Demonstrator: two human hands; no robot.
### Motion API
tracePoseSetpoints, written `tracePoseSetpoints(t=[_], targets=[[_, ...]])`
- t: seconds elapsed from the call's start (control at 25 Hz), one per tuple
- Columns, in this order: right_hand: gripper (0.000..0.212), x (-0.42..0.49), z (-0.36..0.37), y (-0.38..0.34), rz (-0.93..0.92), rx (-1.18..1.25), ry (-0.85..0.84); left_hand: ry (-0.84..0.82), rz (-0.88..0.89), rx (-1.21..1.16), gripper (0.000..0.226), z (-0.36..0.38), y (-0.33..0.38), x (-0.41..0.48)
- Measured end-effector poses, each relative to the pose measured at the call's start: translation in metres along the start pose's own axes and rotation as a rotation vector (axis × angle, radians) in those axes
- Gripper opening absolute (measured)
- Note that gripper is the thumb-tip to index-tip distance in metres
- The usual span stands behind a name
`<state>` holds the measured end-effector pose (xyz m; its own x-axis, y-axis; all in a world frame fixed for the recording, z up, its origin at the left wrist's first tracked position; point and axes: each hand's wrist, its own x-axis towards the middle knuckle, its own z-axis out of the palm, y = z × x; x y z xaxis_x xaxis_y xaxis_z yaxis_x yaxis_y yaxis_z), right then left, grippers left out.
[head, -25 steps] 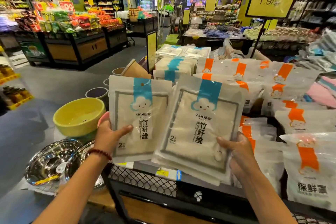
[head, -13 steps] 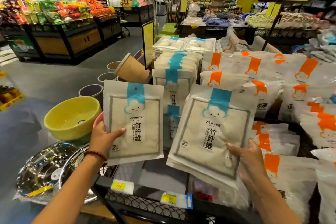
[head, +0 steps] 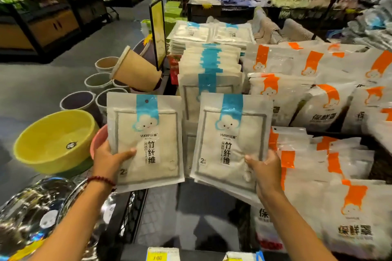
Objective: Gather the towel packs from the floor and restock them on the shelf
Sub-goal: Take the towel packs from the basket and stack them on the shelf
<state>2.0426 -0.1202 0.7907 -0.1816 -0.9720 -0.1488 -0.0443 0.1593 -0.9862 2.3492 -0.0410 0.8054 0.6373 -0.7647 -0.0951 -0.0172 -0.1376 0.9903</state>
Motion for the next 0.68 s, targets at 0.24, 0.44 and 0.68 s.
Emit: tracePoseSetpoints(t=[0.24,0.44,0.68], targets=[[0.043,0.011,0.069,0.048,-0.071,-0.176,-0.038,0.064,-0.101,0.029,0.032,-0.020,-0.041,0.006],[0.046,0.029,0.092,0.093,0.114,-0.105,-0.060,0.086,-0.136,0.046,0.030,-0.021,-0.065,0.005],[0.056,0.059,0.101,0.130,0.280,-0.120,0.033,0.058,-0.170,0.051,0.030,-0.004,-0.088,0.004]])
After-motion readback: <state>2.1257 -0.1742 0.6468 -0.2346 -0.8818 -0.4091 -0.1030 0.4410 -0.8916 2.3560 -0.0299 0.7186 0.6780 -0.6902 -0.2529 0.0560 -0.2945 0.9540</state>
